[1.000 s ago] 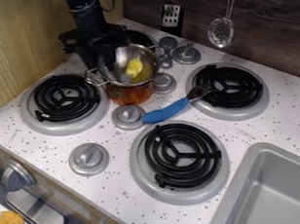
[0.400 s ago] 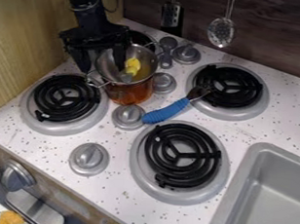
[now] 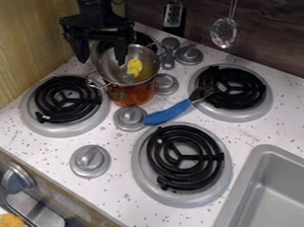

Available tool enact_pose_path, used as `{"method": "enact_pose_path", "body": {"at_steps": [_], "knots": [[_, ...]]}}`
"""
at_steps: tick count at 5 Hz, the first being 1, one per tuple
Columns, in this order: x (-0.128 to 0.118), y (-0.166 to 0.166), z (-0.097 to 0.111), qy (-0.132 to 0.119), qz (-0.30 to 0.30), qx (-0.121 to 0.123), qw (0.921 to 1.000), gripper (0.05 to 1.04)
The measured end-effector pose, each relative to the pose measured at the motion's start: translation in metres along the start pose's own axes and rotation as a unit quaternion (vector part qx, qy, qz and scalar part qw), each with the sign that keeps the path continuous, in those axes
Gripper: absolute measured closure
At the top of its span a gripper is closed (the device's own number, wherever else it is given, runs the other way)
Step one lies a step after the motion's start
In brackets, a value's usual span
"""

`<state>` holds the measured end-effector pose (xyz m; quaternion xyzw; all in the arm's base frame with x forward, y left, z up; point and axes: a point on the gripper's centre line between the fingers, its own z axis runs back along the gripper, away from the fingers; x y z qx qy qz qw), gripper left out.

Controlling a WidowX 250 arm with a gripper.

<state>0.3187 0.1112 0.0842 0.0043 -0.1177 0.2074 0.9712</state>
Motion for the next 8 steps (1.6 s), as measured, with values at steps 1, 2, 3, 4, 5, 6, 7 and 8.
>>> {"method": "enact_pose_path", "body": {"at_steps": [1,2,3,4,5,6,7,8], "knots": [[-0.003,-0.004,0.012,-0.003,0.001,0.026,0.9997,0.083],[-0.015,-0.021,0.023,-0.004,-0.028,0.058,0.9979,0.083],[-0.028,-0.040,0.030,0.003,-0.045,0.069,0.9966,0.083],[-0.036,-0.063,0.032,0.018,-0.064,0.054,0.9963,0.083],[-0.036,-0.088,0.033,0.015,-0.085,0.034,0.9957,0.083],[-0.038,-0.108,0.031,0.023,-0.103,0.029,0.9939,0.083],[-0.042,-0.126,0.027,0.025,-0.121,0.018,0.9922,0.083],[-0.036,-0.147,0.024,0.024,-0.154,0.016,0.9876,0.083]]}}
